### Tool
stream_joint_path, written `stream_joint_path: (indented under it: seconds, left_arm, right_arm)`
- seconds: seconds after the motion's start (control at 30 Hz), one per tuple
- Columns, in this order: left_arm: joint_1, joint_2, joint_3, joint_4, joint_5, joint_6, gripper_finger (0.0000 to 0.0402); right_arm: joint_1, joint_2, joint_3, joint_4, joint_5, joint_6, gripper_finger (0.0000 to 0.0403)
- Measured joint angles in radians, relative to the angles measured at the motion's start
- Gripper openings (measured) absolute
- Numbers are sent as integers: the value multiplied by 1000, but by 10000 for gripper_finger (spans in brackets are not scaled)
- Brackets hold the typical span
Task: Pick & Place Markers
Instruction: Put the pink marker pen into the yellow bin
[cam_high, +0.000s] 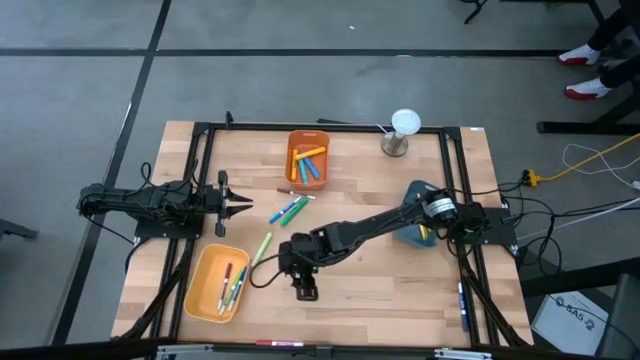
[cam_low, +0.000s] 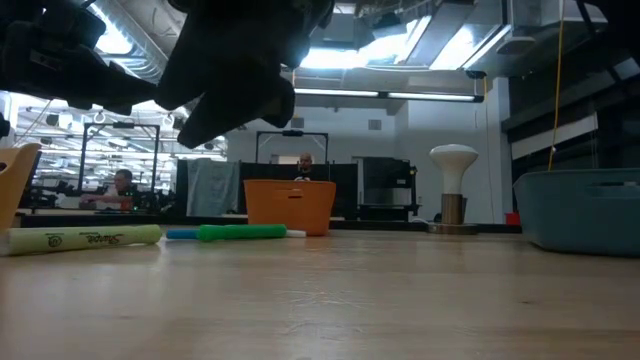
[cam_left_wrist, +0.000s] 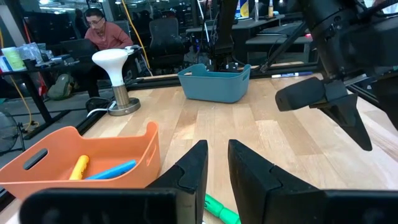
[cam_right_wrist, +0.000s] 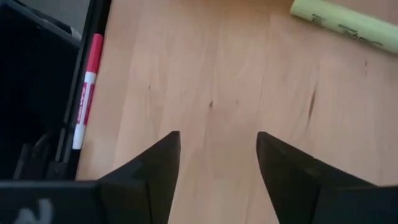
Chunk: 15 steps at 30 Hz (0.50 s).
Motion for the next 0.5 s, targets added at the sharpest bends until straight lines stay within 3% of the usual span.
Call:
stream_joint_path:
  seconds: [0.17, 0.5]
  left_arm:
    - [0, 0, 0, 0, 0, 0, 59]
    - [0, 0, 0, 0, 0, 0, 63]
  right_arm:
    - [23, 0, 0, -22, 18, -2, 210]
    - [77, 0, 0, -32, 174, -76, 210]
